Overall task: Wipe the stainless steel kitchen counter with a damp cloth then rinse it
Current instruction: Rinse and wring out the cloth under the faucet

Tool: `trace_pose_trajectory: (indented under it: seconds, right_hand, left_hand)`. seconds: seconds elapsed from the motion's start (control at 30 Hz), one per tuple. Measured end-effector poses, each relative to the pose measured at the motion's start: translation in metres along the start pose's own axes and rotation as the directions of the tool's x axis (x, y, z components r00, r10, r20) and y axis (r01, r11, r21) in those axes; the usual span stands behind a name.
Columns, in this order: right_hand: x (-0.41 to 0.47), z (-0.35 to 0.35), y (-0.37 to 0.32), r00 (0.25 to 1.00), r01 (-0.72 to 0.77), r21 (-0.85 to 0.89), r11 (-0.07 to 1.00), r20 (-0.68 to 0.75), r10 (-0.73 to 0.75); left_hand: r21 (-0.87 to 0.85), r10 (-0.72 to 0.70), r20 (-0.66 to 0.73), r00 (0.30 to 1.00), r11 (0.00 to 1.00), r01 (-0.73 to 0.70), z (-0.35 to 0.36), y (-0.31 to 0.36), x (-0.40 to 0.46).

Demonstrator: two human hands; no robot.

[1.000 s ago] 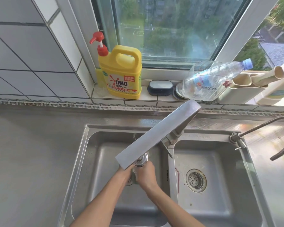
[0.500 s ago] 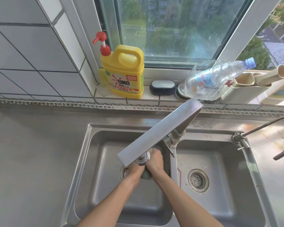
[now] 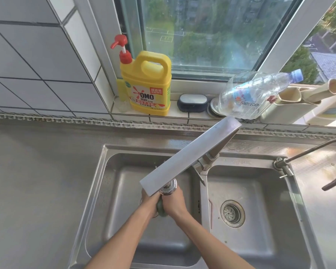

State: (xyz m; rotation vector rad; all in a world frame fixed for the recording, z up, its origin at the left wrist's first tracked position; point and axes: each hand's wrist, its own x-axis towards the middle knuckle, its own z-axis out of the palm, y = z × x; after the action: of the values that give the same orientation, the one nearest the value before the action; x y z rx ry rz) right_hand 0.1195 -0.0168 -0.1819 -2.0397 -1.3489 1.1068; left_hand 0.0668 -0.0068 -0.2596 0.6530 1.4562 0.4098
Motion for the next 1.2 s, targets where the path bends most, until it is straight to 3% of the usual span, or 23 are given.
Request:
trace_pose_trajectory:
  seconds: [0.03, 0.13, 0.23, 0.33, 0.47, 0.6, 0.7, 0.8, 0.9, 1.03, 1.13, 1.2]
  right_hand:
    - [0.001, 0.004, 0.013, 1.0, 0.0, -0.017, 1.0, -0.029, -0.001]
    - [0.017, 0.003, 0.061, 0.951, -0.289, 0.234, 0.928, -0.044, 0.308]
    - [0.02, -0.011, 0.079, 0.952, -0.271, 0.394, 0.878, -0.025, 0.305]
    - [0.009, -0.015, 0.085, 0.959, -0.263, 0.522, 0.811, 0.047, 0.281]
    - [0.0, -0.019, 0.09, 0.928, -0.359, 0.525, 0.772, 0.287, 0.237]
    - [0.004, -0.031, 0.086, 0.872, -0.403, 0.462, 0.79, 0.456, 0.178]
    - [0.008, -0.044, 0.078, 0.875, -0.396, 0.486, 0.779, 0.458, 0.159]
    - [0.006, -0.05, 0.078, 0.893, -0.391, 0.524, 0.757, 0.414, 0.176]
    - [0.0, -0.034, 0.087, 0.896, -0.442, 0.583, 0.682, 0.327, 0.301]
    - [-0.009, -0.005, 0.099, 0.806, -0.591, 0.677, 0.439, 0.477, 0.35]
    - [-0.01, 0.001, 0.1, 0.794, -0.606, 0.72, 0.338, 0.522, 0.311]
    - [-0.01, -0.001, 0.097, 0.807, -0.579, 0.729, 0.365, 0.45, 0.381]
  left_hand:
    - [0.039, 0.022, -0.008, 1.0, 0.999, -0.022, -0.002, 0.001, 0.0]
    - [0.2, 0.089, 0.05, 0.995, 0.975, -0.097, -0.014, 0.0, -0.01]
    - [0.328, 0.056, 0.197, 0.979, 0.937, -0.12, -0.042, -0.007, -0.015]
    - [0.422, 0.0, 0.209, 0.978, 0.902, -0.09, -0.064, -0.008, -0.009]
    - [0.657, 0.058, 0.231, 0.971, 0.727, -0.2, -0.072, 0.0, -0.004]
    - [0.453, 0.012, 0.473, 0.881, 0.854, -0.255, -0.067, 0.014, -0.015]
    - [0.363, 0.015, 0.503, 0.864, 0.904, -0.227, -0.066, 0.019, -0.022]
    - [0.246, 0.093, 0.435, 0.895, 0.944, -0.218, -0.064, 0.021, -0.027]
    - [0.16, 0.128, 0.41, 0.903, 0.965, -0.21, -0.06, 0.021, -0.029]
    - [0.086, 0.091, 0.426, 0.9, 0.986, -0.14, -0.054, 0.025, -0.038]
    - [0.154, 0.133, 0.282, 0.95, 0.971, -0.181, -0.052, 0.023, -0.035]
    - [0.203, 0.185, 0.133, 0.974, 0.956, -0.21, -0.053, 0.02, -0.03]
